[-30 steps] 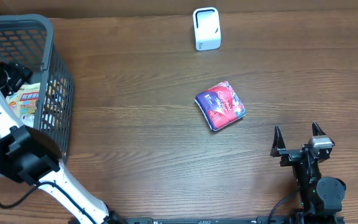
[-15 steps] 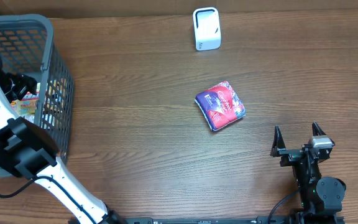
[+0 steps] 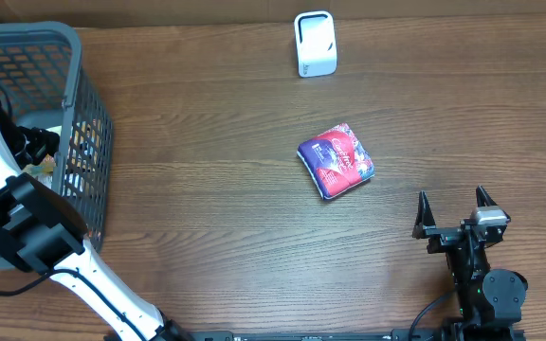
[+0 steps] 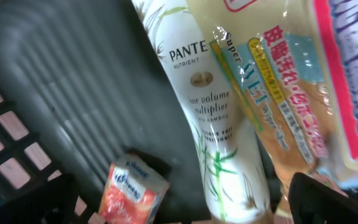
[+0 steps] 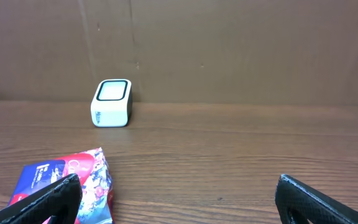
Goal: Scan the item barcode
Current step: 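Reach the left gripper into the basket and grasp the white Pantene tube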
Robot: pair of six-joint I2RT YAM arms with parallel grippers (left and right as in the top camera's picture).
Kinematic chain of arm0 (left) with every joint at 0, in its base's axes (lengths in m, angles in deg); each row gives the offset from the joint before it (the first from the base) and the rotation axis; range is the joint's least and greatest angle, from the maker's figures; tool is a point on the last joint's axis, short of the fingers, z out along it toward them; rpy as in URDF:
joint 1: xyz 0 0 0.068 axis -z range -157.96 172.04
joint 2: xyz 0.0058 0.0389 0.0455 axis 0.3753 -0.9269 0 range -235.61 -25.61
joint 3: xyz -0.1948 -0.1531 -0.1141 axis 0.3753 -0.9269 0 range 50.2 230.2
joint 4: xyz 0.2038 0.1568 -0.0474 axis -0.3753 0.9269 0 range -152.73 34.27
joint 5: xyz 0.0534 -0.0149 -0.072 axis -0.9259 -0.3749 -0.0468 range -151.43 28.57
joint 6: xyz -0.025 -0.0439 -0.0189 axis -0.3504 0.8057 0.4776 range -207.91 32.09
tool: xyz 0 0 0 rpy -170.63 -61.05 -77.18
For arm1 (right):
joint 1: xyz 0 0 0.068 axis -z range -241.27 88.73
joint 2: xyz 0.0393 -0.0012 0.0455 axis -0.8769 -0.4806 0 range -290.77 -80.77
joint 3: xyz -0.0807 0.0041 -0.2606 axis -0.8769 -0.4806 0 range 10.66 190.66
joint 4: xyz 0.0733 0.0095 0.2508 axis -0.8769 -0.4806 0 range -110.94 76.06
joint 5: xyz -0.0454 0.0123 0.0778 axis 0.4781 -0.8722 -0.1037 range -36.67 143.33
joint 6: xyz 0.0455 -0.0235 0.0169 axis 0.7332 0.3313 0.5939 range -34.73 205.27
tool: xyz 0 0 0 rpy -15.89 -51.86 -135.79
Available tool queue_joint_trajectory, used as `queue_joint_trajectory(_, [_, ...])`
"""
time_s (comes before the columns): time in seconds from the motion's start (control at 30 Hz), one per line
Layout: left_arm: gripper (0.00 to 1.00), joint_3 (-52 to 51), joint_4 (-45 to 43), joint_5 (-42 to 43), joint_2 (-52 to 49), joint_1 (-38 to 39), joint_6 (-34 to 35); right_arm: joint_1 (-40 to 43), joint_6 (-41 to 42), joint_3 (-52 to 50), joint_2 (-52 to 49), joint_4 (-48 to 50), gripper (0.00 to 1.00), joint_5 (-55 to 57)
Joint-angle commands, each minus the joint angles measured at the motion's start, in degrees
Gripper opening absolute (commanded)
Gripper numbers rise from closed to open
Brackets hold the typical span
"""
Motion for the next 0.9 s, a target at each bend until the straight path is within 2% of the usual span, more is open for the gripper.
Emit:
queue_joint_trajectory(0.0, [1.0, -2.89, -1.9, -1.16, -0.52, -0.11, -1.01, 0.15, -0.24, -0.57, 0.5, 0.44, 1.0, 0.74])
queue_joint_trajectory(0.27, [0.99, -8.85, -7.72, -0.17, -0.52, -0.11, -1.25, 0.15, -0.24, -0.57, 0.5, 0.44, 1.0, 0.74])
queue_joint_trajectory(0.43, [0.92, -12.26, -10.56, 1.57, -0.55, -0.11, -1.6, 0.15, -0.24, -0.57, 0.5, 0.42, 1.0, 0.74])
queue_joint_trajectory(0.47, [0.89, -12.7, -10.91, 1.51, -0.55, -0.11, -1.6, 0.15, -0.24, -0.57, 0.5, 0.44, 1.0, 0.74])
queue_joint_trajectory(0.77, [0.35, -14.91, -11.93, 1.22, -0.52, -0.11, -3.23, 0.15, -0.24, -0.57, 0.5, 0.44, 1.0, 0.74])
queue_joint_trajectory(0.87, [0.27, -14.91, -11.91, 1.22, -0.52, -0.11, -5.4, 0.15, -0.22, -0.57, 0.5, 0.44, 1.0, 0.74])
